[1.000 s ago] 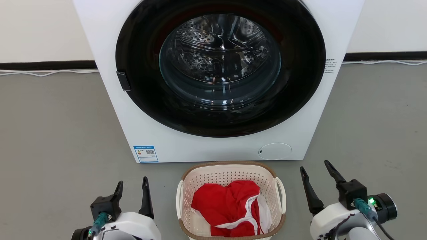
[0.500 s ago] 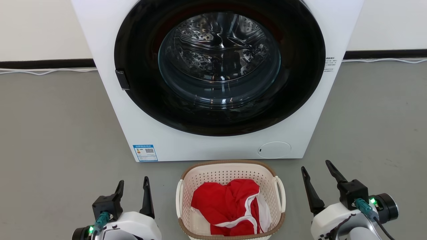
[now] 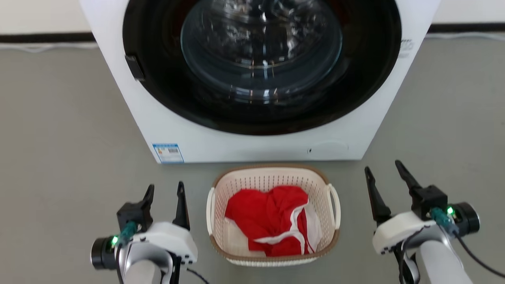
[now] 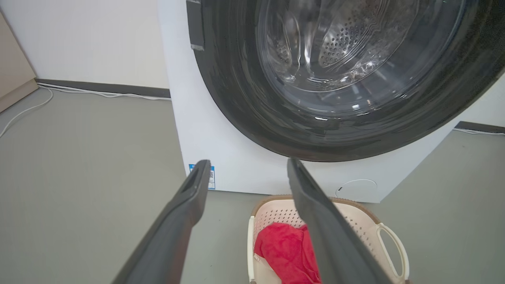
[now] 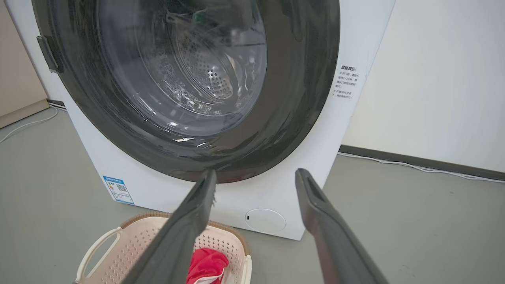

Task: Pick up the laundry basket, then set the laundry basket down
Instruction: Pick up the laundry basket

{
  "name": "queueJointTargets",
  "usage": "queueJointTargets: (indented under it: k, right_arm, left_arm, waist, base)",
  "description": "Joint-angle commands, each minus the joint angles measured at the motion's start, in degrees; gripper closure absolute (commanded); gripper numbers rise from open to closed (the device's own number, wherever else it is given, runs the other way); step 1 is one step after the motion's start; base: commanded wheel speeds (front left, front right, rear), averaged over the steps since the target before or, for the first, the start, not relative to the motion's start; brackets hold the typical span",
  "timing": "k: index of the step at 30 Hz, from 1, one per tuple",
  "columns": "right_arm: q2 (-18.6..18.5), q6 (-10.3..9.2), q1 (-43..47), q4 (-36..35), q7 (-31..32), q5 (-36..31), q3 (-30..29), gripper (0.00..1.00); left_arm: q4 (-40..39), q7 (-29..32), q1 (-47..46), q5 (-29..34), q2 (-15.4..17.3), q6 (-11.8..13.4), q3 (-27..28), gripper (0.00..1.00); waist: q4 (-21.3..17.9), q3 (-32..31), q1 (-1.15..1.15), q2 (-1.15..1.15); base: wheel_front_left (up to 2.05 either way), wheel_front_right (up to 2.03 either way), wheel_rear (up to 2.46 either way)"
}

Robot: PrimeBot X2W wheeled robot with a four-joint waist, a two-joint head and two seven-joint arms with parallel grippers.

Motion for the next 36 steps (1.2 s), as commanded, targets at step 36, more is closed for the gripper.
queueJointTargets:
  k: [36]
  right_arm:
    - [-0.1,0.36,-30.8,27.2,3.5,-4.6,-5.9,0.0]
  left_arm:
    - [33.4,1.3,-37.6,-15.4,0.7,0.6,-18.5,0.0]
  waist:
    - [-0.4,36.4,0.0,0.0]
  base:
    - [0.0,0.0,0.0]
